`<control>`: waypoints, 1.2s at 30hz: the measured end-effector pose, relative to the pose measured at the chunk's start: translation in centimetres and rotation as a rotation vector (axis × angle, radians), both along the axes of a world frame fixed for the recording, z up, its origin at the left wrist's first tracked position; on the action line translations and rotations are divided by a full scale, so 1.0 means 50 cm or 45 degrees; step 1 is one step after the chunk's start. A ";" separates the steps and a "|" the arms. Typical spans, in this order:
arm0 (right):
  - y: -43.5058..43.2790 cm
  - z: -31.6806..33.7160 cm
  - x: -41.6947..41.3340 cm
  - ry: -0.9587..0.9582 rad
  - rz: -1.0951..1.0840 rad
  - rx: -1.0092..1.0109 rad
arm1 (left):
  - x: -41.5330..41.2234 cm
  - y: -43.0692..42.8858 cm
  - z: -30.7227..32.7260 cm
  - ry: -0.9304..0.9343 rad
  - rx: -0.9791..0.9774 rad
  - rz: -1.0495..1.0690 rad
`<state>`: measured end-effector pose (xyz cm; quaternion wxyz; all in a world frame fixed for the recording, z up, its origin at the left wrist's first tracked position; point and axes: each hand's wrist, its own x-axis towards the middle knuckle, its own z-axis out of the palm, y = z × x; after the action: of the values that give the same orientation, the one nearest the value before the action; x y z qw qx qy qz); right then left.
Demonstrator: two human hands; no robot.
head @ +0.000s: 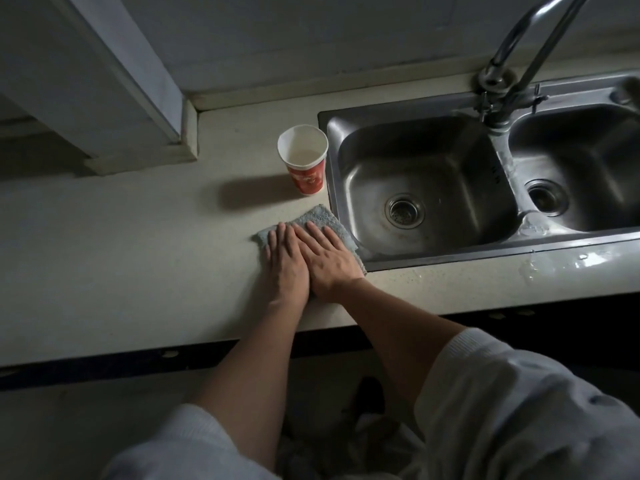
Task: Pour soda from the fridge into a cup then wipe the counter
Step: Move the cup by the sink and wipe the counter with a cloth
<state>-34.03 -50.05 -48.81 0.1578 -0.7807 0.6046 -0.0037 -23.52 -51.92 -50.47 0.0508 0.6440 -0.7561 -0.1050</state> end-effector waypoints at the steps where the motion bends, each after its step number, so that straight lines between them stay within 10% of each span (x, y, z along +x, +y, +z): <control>1: 0.004 0.004 0.005 -0.008 -0.003 0.006 | 0.005 0.004 0.000 -0.010 0.016 -0.001; 22: -0.237 0.016 0.644 -0.174 0.225 0.170 | 0.662 -0.195 -0.002 -0.054 0.060 0.213; 36: -0.422 0.003 0.542 -0.170 -0.503 0.097 | 0.521 -0.511 -0.002 0.016 0.036 -0.459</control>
<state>-6.92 -71.15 -48.67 0.2231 -0.6385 0.7338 -0.0635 2.51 -77.46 -50.57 0.0266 0.4979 -0.8575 -0.1269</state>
